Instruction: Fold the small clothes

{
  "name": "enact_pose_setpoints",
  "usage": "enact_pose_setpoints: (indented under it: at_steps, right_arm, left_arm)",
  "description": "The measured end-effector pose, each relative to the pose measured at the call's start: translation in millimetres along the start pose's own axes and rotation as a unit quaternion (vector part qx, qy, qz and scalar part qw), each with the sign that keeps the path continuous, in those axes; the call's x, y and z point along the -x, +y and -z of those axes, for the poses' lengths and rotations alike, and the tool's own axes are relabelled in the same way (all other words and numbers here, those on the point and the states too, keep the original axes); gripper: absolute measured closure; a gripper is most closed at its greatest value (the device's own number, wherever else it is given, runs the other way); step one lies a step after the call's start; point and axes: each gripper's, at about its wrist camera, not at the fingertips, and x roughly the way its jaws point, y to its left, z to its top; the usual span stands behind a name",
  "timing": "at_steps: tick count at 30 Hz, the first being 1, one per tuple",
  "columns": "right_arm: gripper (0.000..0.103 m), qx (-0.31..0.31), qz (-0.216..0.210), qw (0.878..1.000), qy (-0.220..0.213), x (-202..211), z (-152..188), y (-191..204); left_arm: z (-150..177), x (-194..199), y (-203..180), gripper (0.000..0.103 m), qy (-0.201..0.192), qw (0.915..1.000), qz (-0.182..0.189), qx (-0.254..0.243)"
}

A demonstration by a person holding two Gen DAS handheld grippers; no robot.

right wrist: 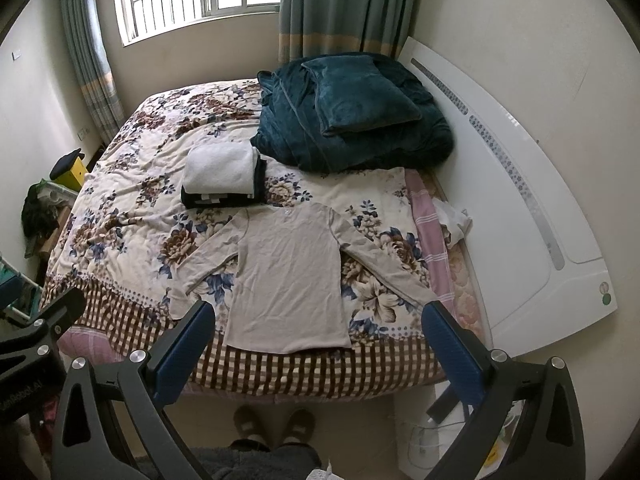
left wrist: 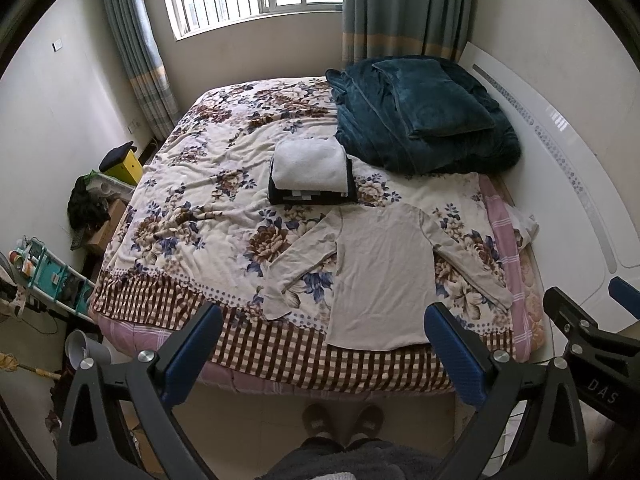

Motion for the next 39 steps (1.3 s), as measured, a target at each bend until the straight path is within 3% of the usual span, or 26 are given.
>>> enact_pose_setpoints:
  at_steps: [17,24,28,31,39]
  right_arm:
    - [0.000,-0.003,0.001,1.000,0.003,-3,-1,3]
    - [0.000,-0.038,0.005,0.999,0.020,-28,5,-4]
    - [0.000,-0.105,0.023,0.993,0.037,-82,16,-33]
    - [0.000,-0.185,0.032,0.981,0.057,-144,26,-72]
    - [0.000,-0.366,0.086,0.916,0.139,-353,98,-202]
  left_arm:
    - [0,-2,2,0.000,0.002,1.0000,0.003,-0.001]
    - [-15,-35,10,0.000,-0.008,0.9999,-0.012,0.009]
    - [-26,-82,7,0.000,-0.014,0.9997,-0.022,-0.004]
    - [-35,-135,-12,0.000,0.000,0.9990,-0.037,-0.025]
    - [-29,-310,-76,0.000,0.067,0.9936,-0.067,-0.060]
